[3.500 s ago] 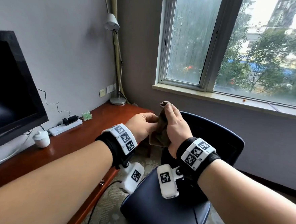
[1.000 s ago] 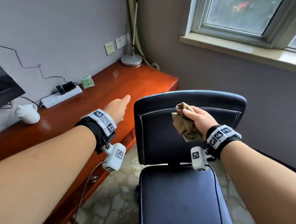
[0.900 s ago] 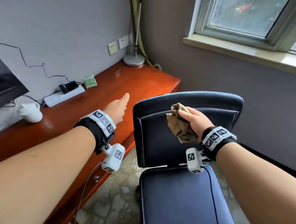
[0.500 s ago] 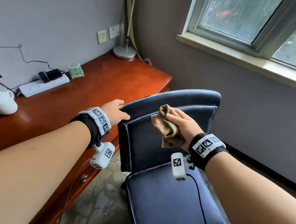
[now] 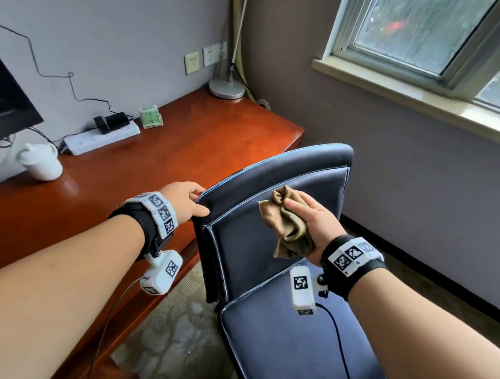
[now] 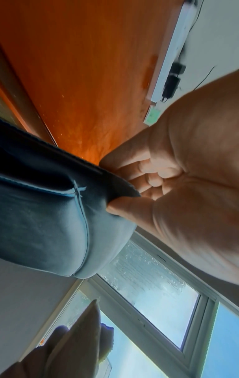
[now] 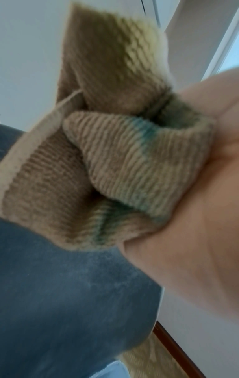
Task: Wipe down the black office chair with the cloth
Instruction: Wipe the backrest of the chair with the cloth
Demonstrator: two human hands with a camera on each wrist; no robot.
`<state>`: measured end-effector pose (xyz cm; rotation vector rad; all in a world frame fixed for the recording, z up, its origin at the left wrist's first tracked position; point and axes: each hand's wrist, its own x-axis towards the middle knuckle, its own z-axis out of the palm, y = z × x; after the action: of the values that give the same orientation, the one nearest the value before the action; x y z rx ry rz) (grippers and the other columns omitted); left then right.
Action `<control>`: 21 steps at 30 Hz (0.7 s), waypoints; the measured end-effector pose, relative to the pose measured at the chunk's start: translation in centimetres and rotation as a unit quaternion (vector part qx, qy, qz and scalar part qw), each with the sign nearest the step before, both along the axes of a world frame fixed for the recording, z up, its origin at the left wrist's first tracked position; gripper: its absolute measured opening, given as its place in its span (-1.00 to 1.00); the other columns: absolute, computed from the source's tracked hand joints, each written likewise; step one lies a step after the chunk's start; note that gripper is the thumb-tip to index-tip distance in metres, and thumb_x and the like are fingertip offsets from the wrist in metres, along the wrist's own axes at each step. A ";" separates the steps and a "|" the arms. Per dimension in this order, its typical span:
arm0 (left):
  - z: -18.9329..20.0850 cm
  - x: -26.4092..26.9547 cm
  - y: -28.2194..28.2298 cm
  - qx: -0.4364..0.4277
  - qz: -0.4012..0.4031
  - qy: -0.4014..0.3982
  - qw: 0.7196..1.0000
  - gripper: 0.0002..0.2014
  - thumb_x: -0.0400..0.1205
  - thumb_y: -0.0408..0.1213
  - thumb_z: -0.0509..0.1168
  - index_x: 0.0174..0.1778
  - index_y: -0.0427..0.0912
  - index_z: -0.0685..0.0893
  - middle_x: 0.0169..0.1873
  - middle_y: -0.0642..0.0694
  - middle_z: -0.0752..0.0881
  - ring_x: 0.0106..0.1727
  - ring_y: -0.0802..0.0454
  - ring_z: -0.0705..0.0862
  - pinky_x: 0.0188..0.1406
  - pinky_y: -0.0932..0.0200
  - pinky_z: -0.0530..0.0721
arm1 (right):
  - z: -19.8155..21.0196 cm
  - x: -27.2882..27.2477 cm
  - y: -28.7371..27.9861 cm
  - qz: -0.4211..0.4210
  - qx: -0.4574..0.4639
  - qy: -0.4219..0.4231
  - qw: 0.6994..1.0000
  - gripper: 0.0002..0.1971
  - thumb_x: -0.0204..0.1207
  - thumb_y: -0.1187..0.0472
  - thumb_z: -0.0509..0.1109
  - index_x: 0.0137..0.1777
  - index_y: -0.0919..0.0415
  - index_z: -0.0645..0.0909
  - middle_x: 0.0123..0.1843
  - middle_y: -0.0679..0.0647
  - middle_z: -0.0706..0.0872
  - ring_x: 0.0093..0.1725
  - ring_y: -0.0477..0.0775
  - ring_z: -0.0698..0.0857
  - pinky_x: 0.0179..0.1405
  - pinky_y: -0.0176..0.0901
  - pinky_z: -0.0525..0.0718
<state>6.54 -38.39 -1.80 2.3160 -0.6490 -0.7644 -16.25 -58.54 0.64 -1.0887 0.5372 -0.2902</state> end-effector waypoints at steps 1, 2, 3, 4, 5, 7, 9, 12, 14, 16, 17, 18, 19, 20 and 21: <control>-0.1 -0.7 0.9 -0.006 0.007 -0.002 1.000 -0.67 0.45 -0.26 0.64 0.08 0.12 0.79 -0.01 -0.03 0.89 0.04 -0.11 0.87 0.24 -0.20 0.82 | -0.1 -0.3 0.4 0.007 -0.001 -0.001 1.000 -0.78 0.71 0.34 0.35 0.28 0.18 0.72 0.00 0.18 0.81 -0.18 0.04 0.79 -0.26 -0.17 0.76; 0.0 -1.7 1.9 -0.005 0.014 -0.008 1.000 -0.72 0.49 -0.27 0.63 0.02 0.13 0.79 -0.05 -0.02 0.90 0.02 -0.12 0.88 0.22 -0.18 0.82 | -0.1 -0.7 0.9 0.014 0.000 -0.002 1.000 -0.78 0.71 0.34 0.35 0.28 0.19 0.71 0.02 0.20 0.81 -0.16 0.05 0.80 -0.22 -0.15 0.76; 0.1 -2.8 2.8 -0.004 0.026 -0.017 1.000 -0.76 0.53 -0.30 0.61 0.00 0.11 0.80 -0.08 0.00 0.90 0.00 -0.12 0.88 0.20 -0.14 0.82 | -0.1 -1.2 1.5 0.021 0.001 -0.004 1.000 -0.79 0.71 0.34 0.35 0.28 0.19 0.71 0.04 0.21 0.81 -0.15 0.06 0.80 -0.21 -0.15 0.77; 0.1 -4.1 4.1 -0.005 0.040 -0.027 0.999 -0.80 0.56 -0.30 0.59 0.00 0.09 0.82 -0.11 0.03 0.90 -0.01 -0.10 0.88 0.19 -0.11 0.82 | 0.0 -1.8 2.3 0.028 -0.001 -0.003 1.000 -0.79 0.72 0.34 0.35 0.27 0.19 0.71 0.04 0.21 0.81 -0.14 0.07 0.80 -0.21 -0.15 0.77; 0.0 -4.8 4.8 -0.006 0.050 -0.036 0.998 -0.81 0.56 -0.30 0.58 0.02 0.06 0.84 -0.14 0.06 0.90 -0.03 -0.08 0.88 0.18 -0.09 0.81 | -0.1 -2.1 2.8 0.030 -0.003 -0.003 1.000 -0.80 0.72 0.34 0.36 0.26 0.18 0.71 0.05 0.21 0.81 -0.13 0.07 0.80 -0.21 -0.14 0.77; 0.2 -7.2 6.8 -0.007 0.063 -0.044 0.997 -0.80 0.58 -0.29 0.58 0.09 0.01 0.86 -0.17 0.09 0.88 -0.11 0.00 0.84 0.05 0.07 0.78 | 0.0 -3.5 4.1 0.043 -0.009 -0.007 0.999 -0.79 0.72 0.34 0.36 0.28 0.17 0.71 0.07 0.21 0.81 -0.08 0.10 0.79 -0.14 -0.12 0.78; 0.6 -9.9 8.7 0.004 0.073 -0.059 0.996 -0.80 0.61 -0.27 0.57 0.11 0.01 0.82 -0.17 0.12 0.83 -0.18 0.11 0.77 -0.16 0.26 0.65 | -0.1 -5.1 5.5 0.067 -0.019 -0.008 0.998 -0.78 0.72 0.34 0.37 0.30 0.19 0.71 0.09 0.22 0.81 -0.01 0.15 0.78 -0.04 -0.08 0.78; 0.3 -14.1 11.8 -0.010 0.099 -0.056 0.993 -0.78 0.62 -0.25 0.57 0.13 0.09 0.78 -0.03 0.03 0.87 0.01 -0.04 0.83 0.07 0.09 0.75 | 0.1 -7.5 7.7 0.112 -0.031 0.014 0.993 -0.80 0.72 0.26 0.40 0.29 0.17 0.72 0.11 0.25 0.80 -0.05 0.17 0.77 -0.19 -0.08 0.77; -0.2 -16.9 13.8 -0.028 0.118 -0.059 0.991 -0.77 0.62 -0.20 0.58 0.15 0.10 0.77 0.03 0.04 0.86 0.04 -0.06 0.82 0.14 -0.01 0.78 | 0.2 -8.7 9.2 0.142 -0.046 0.040 0.988 -0.79 0.72 0.17 0.41 0.29 0.17 0.71 0.06 0.25 0.79 -0.21 0.15 0.76 -0.44 -0.10 0.72; -0.4 -19.6 15.4 -0.035 0.127 -0.070 0.989 -0.78 0.63 -0.13 0.56 0.15 0.12 0.74 0.01 0.09 0.84 -0.02 0.02 0.78 -0.04 0.16 0.71 | -0.1 -9.8 11.0 0.170 -0.056 0.065 0.982 -0.75 0.73 0.03 0.40 0.26 0.17 0.71 -0.02 0.28 0.77 -0.36 0.17 0.70 -0.52 -0.07 0.67; -0.4 -20.8 16.0 -0.037 0.127 -0.072 0.989 -0.80 0.63 -0.12 0.56 0.12 0.12 0.72 -0.02 0.12 0.84 -0.06 0.05 0.76 -0.16 0.23 0.65 | -0.2 -10.3 11.9 0.179 -0.054 0.077 0.979 -0.70 0.72 -0.06 0.40 0.23 0.16 0.72 -0.06 0.28 0.76 -0.39 0.18 0.68 -0.52 -0.05 0.67; -0.4 -21.8 16.5 -0.038 0.126 -0.069 0.989 -0.81 0.63 -0.11 0.56 0.10 0.11 0.72 -0.05 0.16 0.83 -0.09 0.06 0.76 -0.24 0.30 0.58 | -0.5 -10.8 12.9 0.184 -0.048 0.088 0.978 -0.65 0.71 -0.13 0.39 0.20 0.15 0.73 -0.10 0.27 0.77 -0.39 0.19 0.67 -0.50 -0.03 0.67; -0.5 -22.6 17.0 -0.037 0.122 -0.065 0.990 -0.81 0.63 -0.10 0.56 0.09 0.09 0.72 -0.08 0.19 0.81 -0.09 0.06 0.76 -0.27 0.32 0.54 | -0.6 -11.3 13.9 0.187 -0.045 0.097 0.977 -0.61 0.69 -0.19 0.38 0.18 0.14 0.75 -0.13 0.26 0.78 -0.39 0.19 0.68 -0.48 -0.01 0.68; -0.3 -23.3 17.3 -0.028 0.114 -0.064 0.991 -0.79 0.63 -0.09 0.56 0.11 0.05 0.72 -0.06 0.22 0.79 -0.06 0.05 0.75 -0.26 0.30 0.52 | -0.8 -11.6 14.7 0.191 -0.046 0.104 0.975 -0.58 0.67 -0.22 0.38 0.17 0.14 0.75 -0.16 0.27 0.77 -0.40 0.20 0.68 -0.46 0.01 0.69; -0.3 -23.9 17.7 -0.019 0.103 -0.064 0.992 -0.75 0.64 -0.07 0.55 0.17 0.00 0.71 -0.02 0.22 0.77 0.01 0.05 0.74 -0.21 0.24 0.53 | -0.9 -11.9 15.6 0.195 -0.053 0.109 0.973 -0.57 0.64 -0.24 0.40 0.15 0.14 0.74 -0.16 0.32 0.75 -0.39 0.21 0.67 -0.44 0.04 0.69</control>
<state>-17.38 -20.73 -2.09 2.3651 -0.4653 -0.5087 -28.18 -42.99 -0.23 -1.3111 0.4935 0.1484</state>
